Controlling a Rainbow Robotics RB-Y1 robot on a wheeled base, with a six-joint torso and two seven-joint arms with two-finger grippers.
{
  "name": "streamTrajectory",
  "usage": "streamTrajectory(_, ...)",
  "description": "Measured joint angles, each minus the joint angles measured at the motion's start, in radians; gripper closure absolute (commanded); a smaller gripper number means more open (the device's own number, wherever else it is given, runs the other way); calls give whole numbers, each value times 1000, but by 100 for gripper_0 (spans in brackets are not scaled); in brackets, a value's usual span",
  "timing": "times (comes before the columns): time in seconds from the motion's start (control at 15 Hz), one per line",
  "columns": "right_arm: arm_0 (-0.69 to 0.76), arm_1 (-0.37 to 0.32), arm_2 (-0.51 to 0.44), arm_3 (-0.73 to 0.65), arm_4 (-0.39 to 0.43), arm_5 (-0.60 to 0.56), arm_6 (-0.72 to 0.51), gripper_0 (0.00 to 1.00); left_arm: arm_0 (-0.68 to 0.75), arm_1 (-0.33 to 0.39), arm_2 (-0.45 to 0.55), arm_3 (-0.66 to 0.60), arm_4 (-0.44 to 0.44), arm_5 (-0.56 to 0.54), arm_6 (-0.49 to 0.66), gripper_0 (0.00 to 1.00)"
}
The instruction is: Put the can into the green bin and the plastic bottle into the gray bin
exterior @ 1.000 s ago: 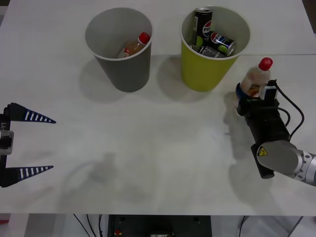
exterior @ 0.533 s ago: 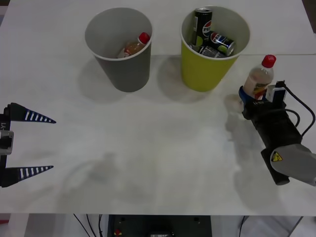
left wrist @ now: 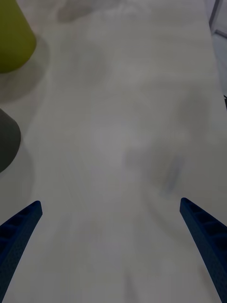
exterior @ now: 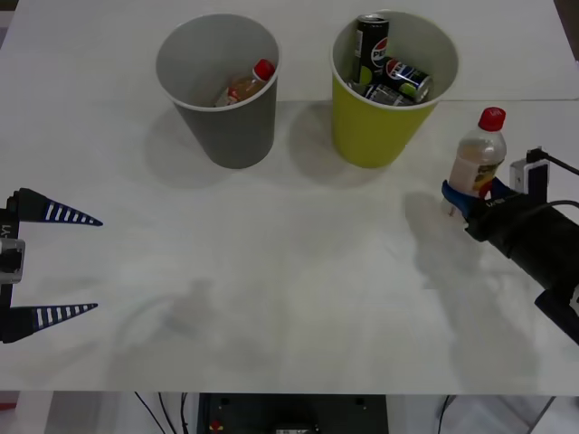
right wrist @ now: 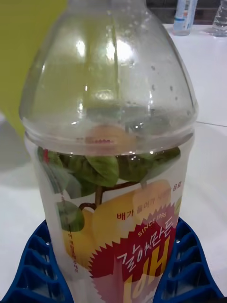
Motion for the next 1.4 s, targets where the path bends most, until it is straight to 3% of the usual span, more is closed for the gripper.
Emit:
streamTrajectory(0.33,274,-23,-463,-185,-19,-467,-18,100,0,0,0,0,0,0,0,0)
streamTrajectory(0.67,411,-13,-761,-306,-24,-767,-203,100,0,0,0,0,0,0,0,0)
streamTrajectory(0.87,429,35,-945,-333,-6,-1010,-325,100,0,0,0,0,0,0,0,0)
streamTrajectory(1.13,348,43,-1103,-335,9,-1319,-477,100,0,0,0,0,0,0,0,0)
streamTrajectory(1.4,89,24,-1099,-240,13,-1590,-485,100,0,0,0,0,0,0,0,0)
